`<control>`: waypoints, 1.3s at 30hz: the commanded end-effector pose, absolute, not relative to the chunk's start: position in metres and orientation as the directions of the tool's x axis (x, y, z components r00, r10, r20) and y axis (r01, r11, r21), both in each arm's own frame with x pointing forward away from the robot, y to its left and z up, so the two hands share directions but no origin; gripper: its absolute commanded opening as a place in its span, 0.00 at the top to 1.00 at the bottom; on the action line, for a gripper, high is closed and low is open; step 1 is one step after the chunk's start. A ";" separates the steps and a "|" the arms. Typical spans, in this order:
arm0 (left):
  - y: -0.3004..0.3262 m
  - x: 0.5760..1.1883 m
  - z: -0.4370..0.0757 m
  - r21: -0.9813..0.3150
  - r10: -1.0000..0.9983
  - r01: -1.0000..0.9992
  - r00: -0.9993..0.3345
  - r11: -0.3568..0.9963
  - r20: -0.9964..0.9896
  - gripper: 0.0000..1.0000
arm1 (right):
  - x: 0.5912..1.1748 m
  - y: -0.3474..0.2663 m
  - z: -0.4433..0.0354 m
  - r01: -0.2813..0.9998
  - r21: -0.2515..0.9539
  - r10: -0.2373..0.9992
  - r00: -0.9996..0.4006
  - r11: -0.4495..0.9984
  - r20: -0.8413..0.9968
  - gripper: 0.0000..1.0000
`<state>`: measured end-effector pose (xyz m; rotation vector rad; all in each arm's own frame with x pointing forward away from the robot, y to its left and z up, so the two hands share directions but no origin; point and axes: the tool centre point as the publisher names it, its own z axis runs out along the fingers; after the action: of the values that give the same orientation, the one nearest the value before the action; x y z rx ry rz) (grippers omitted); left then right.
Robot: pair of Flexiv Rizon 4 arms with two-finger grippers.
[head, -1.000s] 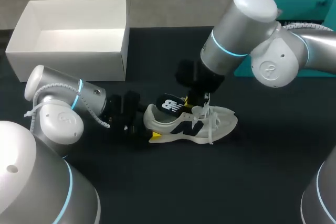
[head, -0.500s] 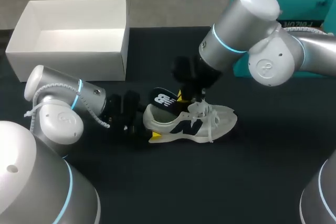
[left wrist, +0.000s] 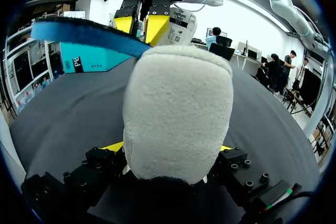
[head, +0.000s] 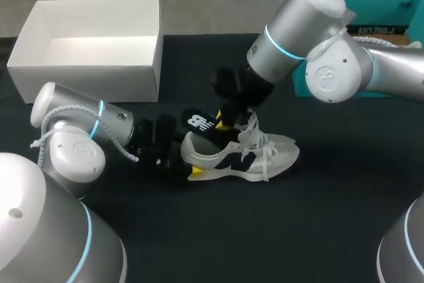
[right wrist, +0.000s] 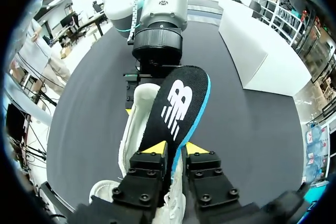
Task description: Take the shoe out of the shoebox, open the shoe tongue, remove and reinsert the insole, then place the shoe into the shoebox
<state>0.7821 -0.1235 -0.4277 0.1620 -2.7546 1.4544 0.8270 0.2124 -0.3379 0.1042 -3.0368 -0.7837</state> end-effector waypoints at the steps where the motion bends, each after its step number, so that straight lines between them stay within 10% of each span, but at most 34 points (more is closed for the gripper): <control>1: -0.123 0.781 -0.430 -0.822 -0.081 -0.101 -0.994 0.560 0.067 1.00 | 0.822 0.209 -0.342 -0.055 0.492 -0.056 -0.998 0.869 -0.012 0.63; 6: -0.123 0.781 -0.430 -0.822 -0.081 -0.101 -0.994 0.560 0.067 1.00 | 0.820 0.207 -0.346 -0.041 0.498 -0.049 -0.999 0.866 0.002 0.66; 10: -0.123 0.781 -0.430 -0.822 -0.081 -0.101 -0.994 0.560 0.067 1.00 | 0.820 0.208 -0.347 -0.038 0.497 -0.049 -0.999 0.867 0.008 1.00; 38: -0.123 0.781 -0.430 -0.822 -0.081 -0.101 -0.994 0.560 0.067 1.00 | 0.839 0.229 -0.337 -0.110 0.516 -0.108 -0.994 0.850 -0.035 1.00; 39: -0.123 0.781 -0.430 -0.822 -0.081 -0.101 -0.994 0.560 0.067 1.00 | 0.839 0.228 -0.336 -0.110 0.516 -0.107 -0.994 0.850 -0.035 0.87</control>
<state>0.7827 -0.1217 -0.4267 0.1647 -2.7558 1.4534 0.8385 0.2248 -0.3355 0.1771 -3.0250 -0.8433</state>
